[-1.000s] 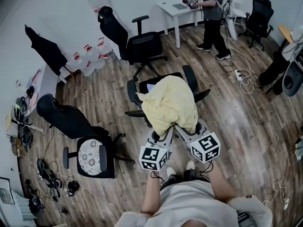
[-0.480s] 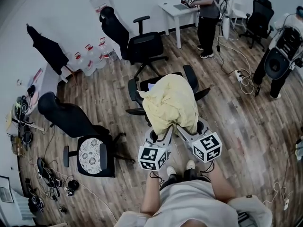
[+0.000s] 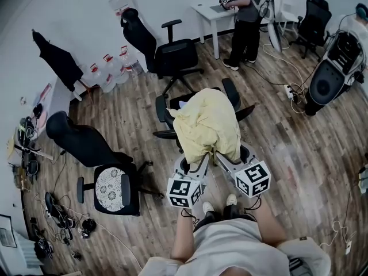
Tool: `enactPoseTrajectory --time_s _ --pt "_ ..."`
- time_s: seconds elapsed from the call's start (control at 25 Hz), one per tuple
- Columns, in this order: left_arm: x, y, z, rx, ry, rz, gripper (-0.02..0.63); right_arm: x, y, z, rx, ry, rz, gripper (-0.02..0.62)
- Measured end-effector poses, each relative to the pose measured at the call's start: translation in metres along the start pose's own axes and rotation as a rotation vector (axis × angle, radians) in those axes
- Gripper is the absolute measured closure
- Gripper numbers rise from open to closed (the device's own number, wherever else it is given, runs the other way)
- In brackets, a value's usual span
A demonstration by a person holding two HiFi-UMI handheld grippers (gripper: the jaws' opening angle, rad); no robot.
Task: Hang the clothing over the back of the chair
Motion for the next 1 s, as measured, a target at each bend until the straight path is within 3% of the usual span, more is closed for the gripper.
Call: enactPoseTrajectory --time_s 1.0 --pt "-0.005 0.047 0.013 -0.025 -0.032 -0.032 0.38 0.003 0.042 0.018 0.14 0.01 -0.022 0.319"
Point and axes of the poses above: the fingertips, and each gripper's own axes: y backward along the fingers, z to its left, x out of its underside, the point moved 5 cm from there along y, backward along the fingers, and after that the axes turned 6 degrees about -x, right-handed, at the moved point
